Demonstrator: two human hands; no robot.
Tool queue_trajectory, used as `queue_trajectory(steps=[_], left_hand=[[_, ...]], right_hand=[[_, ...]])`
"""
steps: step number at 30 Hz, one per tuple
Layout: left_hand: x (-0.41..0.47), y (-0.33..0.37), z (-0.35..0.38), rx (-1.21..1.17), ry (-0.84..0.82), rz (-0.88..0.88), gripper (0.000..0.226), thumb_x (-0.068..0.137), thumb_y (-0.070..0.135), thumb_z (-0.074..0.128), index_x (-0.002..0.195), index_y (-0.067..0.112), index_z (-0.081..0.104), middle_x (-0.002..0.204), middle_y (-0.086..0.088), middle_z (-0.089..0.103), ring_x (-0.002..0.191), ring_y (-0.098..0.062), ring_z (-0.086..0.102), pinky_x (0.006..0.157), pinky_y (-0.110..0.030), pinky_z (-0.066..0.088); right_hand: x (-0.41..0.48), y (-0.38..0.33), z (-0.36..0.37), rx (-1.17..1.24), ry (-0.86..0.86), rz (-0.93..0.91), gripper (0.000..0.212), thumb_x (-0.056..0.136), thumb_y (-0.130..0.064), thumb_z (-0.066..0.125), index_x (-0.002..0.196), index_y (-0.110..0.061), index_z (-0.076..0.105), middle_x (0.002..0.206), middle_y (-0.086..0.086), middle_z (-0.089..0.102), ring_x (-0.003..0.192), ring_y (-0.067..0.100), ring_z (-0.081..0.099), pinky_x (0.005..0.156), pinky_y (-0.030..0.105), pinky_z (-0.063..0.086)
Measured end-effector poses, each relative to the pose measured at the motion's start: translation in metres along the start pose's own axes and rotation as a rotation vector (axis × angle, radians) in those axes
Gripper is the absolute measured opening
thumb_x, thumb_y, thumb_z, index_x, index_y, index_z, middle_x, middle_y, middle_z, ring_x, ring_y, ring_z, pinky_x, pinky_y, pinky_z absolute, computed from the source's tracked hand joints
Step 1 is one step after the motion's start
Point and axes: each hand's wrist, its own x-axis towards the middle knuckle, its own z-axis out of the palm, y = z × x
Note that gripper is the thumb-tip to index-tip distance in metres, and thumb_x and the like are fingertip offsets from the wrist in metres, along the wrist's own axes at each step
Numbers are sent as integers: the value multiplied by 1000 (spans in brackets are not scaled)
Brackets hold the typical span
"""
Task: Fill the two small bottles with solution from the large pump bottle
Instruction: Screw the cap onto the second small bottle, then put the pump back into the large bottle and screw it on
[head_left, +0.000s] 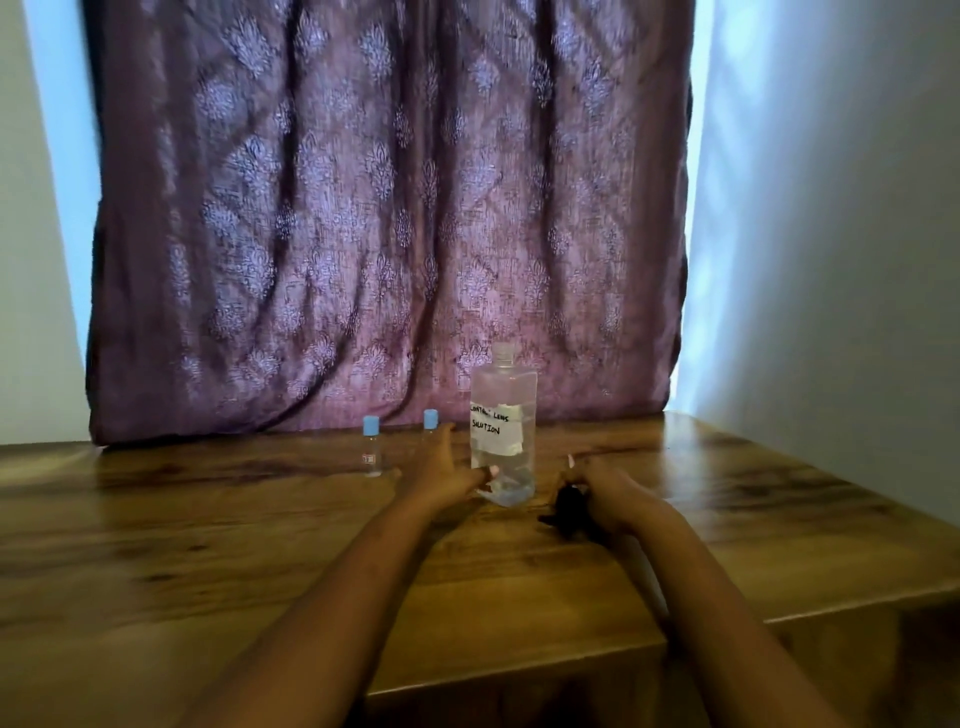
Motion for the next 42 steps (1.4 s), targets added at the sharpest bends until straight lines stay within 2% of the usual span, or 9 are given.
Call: queue_trajectory(steps=[4, 8, 10, 13, 16, 20, 24, 28, 42], left_hand=[[5, 17, 10, -146, 40, 24, 132, 64, 59, 88, 161, 24, 6, 167, -11, 31, 151, -40, 33, 119, -64, 33], [28, 17, 30, -340, 72, 84, 143, 41, 65, 96, 154, 42, 11, 153, -9, 49, 135, -36, 53, 107, -62, 50], [38, 11, 43, -386, 48, 121, 135, 50, 48, 98, 155, 34, 14, 143, -10, 57, 127, -36, 59, 102, -62, 53], [29, 13, 44, -398, 104, 164, 115, 47, 62, 91, 143, 35, 33, 126, -1, 67, 113, -28, 67, 93, -59, 59], [26, 10, 43, -327, 186, 212, 91, 57, 53, 89, 131, 25, 44, 120, -1, 67, 108, -25, 66, 90, -53, 59], [30, 3, 36, -335, 280, 189, 96, 49, 57, 82, 130, 23, 41, 123, -6, 63, 112, -31, 63, 92, -56, 58], [27, 4, 31, -312, 320, 183, 91, 63, 26, 95, 136, 14, 42, 128, -12, 59, 118, -34, 58, 96, -55, 55], [24, 8, 31, -307, 317, 199, 90, 67, 20, 94, 138, 10, 39, 128, -13, 56, 119, -32, 57, 94, -47, 55], [22, 9, 32, -298, 309, 203, 97, 69, 23, 93, 146, 11, 34, 135, -11, 52, 124, -29, 53, 88, -34, 45]], right_hand=[[4, -5, -15, 287, 177, 4, 24, 78, -2, 68, 102, -6, 65, 103, 4, 63, 93, 16, 58, 74, 18, 44], [10, -23, -55, 637, 364, -61, 29, 83, -6, 66, 110, -13, 58, 103, -3, 58, 97, 14, 57, 83, 25, 43], [19, -31, -73, 782, 449, -71, 26, 85, -13, 64, 110, -16, 56, 102, -2, 61, 97, 16, 58, 85, 29, 44], [36, -43, -97, 938, 561, -95, 27, 89, -17, 60, 115, -15, 54, 96, -5, 62, 95, 18, 60, 86, 33, 50], [53, -54, -117, 1079, 631, -138, 33, 93, -19, 53, 123, -8, 47, 97, -5, 58, 87, 14, 60, 86, 30, 53], [74, -71, -134, 1116, 707, -148, 36, 94, -25, 50, 125, -7, 45, 92, -5, 55, 76, 7, 57, 78, 25, 53], [88, -85, -143, 1114, 711, -131, 36, 95, -28, 49, 123, -5, 47, 86, -3, 53, 68, 7, 53, 67, 21, 51], [88, -93, -149, 1111, 753, -122, 30, 95, -30, 48, 117, -10, 50, 78, -4, 52, 62, 7, 50, 63, 22, 50], [81, -93, -169, 933, 939, -78, 24, 94, -27, 51, 112, -10, 51, 81, -2, 56, 62, 10, 51, 61, 29, 47]])
